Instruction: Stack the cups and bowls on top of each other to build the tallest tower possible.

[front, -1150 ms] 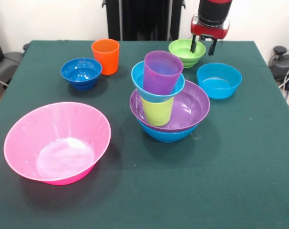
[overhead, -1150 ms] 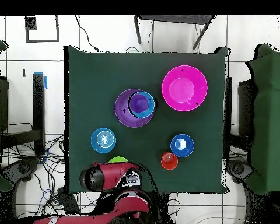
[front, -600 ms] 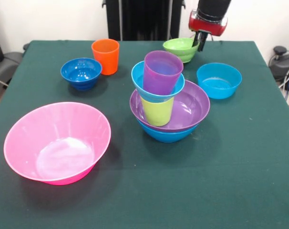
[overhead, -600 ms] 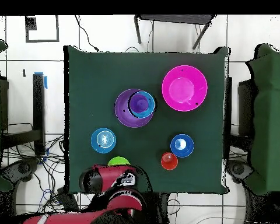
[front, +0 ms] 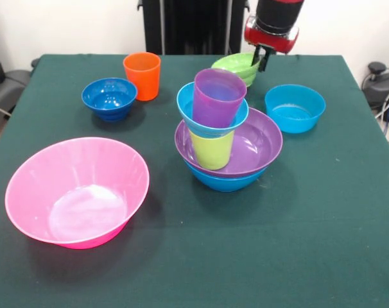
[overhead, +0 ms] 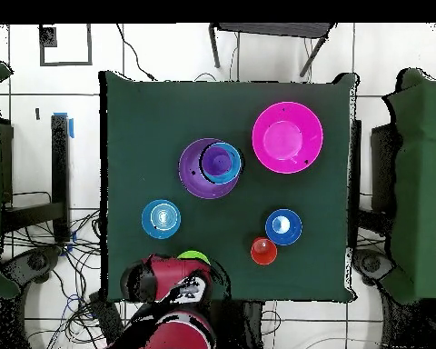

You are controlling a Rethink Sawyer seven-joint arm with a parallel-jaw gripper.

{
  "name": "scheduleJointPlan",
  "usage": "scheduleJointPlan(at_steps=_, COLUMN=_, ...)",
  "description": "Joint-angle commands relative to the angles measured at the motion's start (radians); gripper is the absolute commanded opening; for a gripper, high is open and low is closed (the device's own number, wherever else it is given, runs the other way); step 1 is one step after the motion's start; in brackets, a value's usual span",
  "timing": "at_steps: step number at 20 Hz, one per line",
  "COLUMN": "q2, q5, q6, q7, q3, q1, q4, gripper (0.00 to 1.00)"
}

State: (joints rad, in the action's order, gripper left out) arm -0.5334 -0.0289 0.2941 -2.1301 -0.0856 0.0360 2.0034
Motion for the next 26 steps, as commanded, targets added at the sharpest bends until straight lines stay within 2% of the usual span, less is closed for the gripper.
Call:
scheduleJointPlan(at_steps=1, q2=-0.036, q5=0.039, q6=0.213, q7=-0.031, q3=0.114, q1=-0.015, q4=-0.198, gripper=0.0)
scheduleJointPlan(at_steps=4, q2=-0.047, q5=0.033, q6=0.278, q7=-0.048, q3=0.089, q1=0.007, q4=-0.236, gripper=0.0)
scheduleJointPlan(at_steps=11, q2=-0.112, q5=0.086, q6=0.516, q7=-0.101, q3=0.111, q1=0.01, q4=-0.278, gripper=0.0)
scheduleJointPlan(at_steps=21, q2=-0.19, q5=0.131, q6=0.63, q7=-0.135, q3=0.091, q1=0.043, q4=-0.28, gripper=0.0)
scheduleJointPlan(at_steps=26, q2=-0.198, q5=0.064, q6=0.632, q7=-0.142, q3=0.023, q1=0.089, q4=-0.385, gripper=0.0)
